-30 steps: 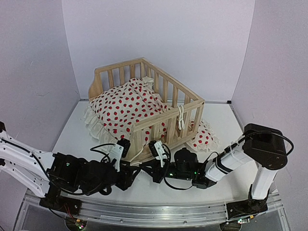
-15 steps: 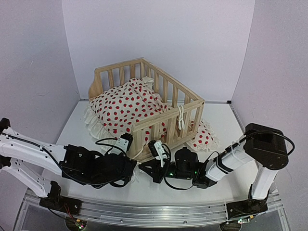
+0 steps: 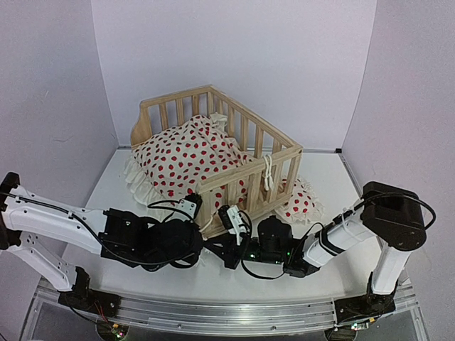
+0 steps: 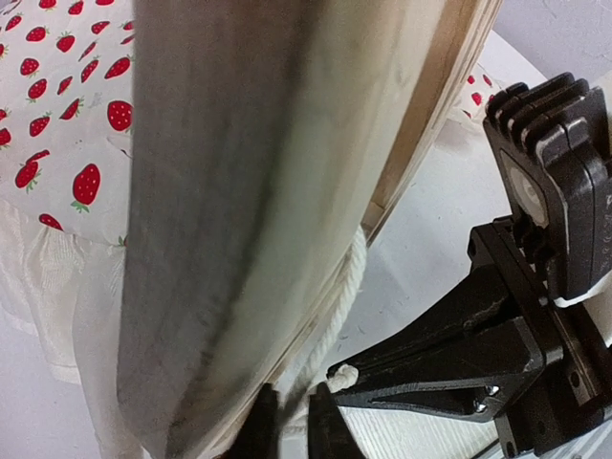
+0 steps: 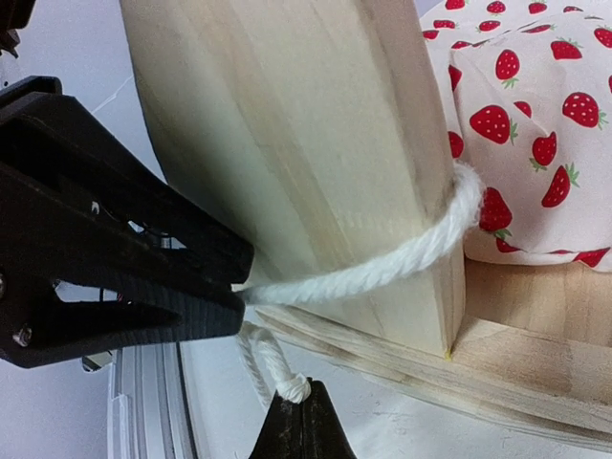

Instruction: Set up the pet bed

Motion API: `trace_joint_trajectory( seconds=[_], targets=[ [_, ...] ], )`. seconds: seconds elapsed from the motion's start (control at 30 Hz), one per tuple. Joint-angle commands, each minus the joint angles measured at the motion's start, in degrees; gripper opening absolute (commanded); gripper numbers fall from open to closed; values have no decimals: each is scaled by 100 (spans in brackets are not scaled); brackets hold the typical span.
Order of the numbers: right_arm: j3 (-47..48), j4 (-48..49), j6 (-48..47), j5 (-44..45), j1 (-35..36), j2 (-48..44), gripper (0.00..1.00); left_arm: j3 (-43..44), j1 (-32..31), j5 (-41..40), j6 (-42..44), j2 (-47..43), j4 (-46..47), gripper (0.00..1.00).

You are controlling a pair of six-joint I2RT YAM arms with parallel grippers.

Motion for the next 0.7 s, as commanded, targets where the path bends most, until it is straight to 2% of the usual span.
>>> trace_joint_trajectory(
  seconds=[0.0,0.17,0.43,0.67],
  targets=[
    [196,355,5,353,-4,-196,0,196,228,29,37,145,-29,3],
    [269,378,-56,604,-10,-194,0,-34,233,305,136,-83,377,0],
    [495,493,-174,562,-7,44,0,-1212,560,1164,79,-1216,1729,0],
    [588,1169,-375,578,-3,446,0,-1414,659,1353,87,-1561,1897,0]
  ],
)
